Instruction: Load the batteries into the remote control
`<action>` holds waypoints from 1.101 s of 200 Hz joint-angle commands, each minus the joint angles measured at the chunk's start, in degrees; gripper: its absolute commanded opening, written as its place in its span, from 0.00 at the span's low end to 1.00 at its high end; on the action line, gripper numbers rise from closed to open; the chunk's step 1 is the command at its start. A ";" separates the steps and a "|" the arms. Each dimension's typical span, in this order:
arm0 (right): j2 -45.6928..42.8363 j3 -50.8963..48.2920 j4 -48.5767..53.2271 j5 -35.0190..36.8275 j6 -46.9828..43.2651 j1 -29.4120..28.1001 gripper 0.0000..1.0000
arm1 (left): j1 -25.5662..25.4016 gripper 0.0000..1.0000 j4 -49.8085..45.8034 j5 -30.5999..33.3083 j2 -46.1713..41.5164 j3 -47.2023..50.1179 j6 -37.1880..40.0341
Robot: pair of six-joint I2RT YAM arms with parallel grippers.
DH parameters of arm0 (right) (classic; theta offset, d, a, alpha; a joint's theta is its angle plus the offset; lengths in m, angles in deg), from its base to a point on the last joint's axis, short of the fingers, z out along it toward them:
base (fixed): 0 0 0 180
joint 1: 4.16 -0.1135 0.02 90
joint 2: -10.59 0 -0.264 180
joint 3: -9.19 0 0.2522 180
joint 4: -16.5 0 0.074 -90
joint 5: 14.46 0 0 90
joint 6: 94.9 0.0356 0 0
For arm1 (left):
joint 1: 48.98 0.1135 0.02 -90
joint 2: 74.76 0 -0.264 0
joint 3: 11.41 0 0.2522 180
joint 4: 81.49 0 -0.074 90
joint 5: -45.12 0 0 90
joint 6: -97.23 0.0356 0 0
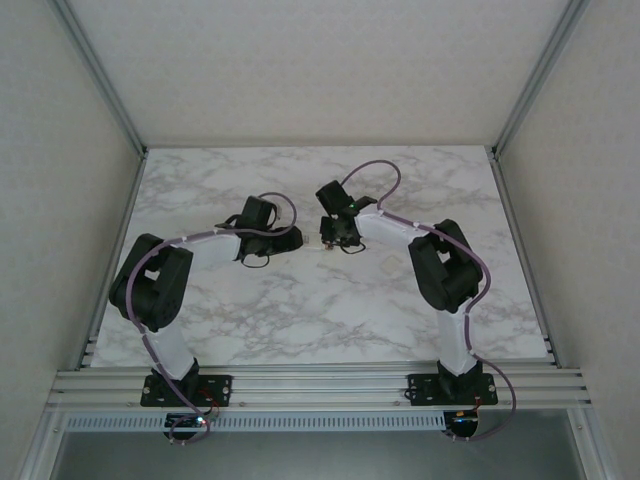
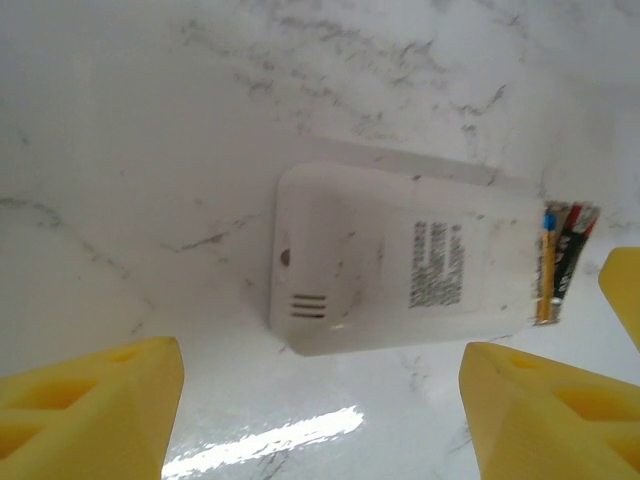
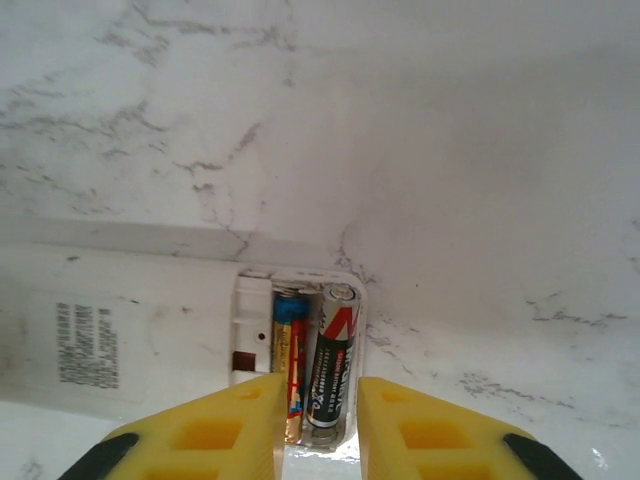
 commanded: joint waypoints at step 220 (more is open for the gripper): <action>3.67 0.41 1.07 -2.81 2.16 0.54 0.12 | 0.62 0.60 0.13 -4.57 6.84 -5.04 0.58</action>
